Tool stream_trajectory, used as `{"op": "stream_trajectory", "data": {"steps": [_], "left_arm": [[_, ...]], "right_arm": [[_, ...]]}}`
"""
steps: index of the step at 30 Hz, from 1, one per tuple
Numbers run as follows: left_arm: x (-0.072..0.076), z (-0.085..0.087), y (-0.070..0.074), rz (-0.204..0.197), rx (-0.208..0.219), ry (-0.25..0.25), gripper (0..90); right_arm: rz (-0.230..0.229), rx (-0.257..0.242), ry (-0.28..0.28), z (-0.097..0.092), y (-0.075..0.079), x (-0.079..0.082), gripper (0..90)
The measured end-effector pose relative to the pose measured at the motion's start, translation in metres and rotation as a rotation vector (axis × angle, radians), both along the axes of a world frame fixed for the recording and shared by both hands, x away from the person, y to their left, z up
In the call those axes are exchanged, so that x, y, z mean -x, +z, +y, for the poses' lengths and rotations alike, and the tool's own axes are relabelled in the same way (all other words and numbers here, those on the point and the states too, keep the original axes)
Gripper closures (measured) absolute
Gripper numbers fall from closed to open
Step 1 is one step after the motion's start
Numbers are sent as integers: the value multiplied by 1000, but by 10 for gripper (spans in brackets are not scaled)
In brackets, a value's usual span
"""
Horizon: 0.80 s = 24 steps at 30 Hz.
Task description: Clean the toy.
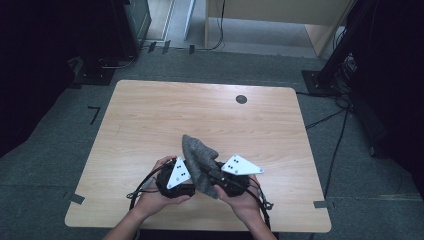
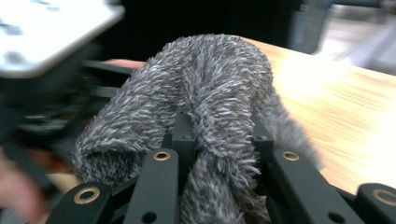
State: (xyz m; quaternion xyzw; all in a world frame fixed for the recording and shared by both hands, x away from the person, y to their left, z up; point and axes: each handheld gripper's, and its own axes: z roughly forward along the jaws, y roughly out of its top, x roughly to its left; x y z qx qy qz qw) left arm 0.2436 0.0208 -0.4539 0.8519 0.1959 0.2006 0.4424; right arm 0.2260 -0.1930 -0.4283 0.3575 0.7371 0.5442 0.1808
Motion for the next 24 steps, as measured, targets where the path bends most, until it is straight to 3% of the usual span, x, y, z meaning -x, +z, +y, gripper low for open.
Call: {"op": "stream_trajectory", "data": {"steps": [2,6,9,15,18,21,24], "left_arm": [[-3,4,1,7,26,19,341],[-1,-1,0,4,15,5,341],[1,-4,-1,-1,6,-3,341],[0,2,2,-7,26,-3,341],[-3,4,2,3,35,16,341],[-2,1,0,9,22,-1,341],[0,-1,-1,4,11,-20,341]], "right_arm": [[4,-3,-21,-8,1,-2,730],[-29,22,62,8,6,7,728],[-37,40,77,17,6,10,726],[0,-11,-26,-6,4,-2,728],[-16,8,18,-1,7,3,728],[-26,28,78,14,7,9,726],[-20,28,82,17,6,9,727]]}}
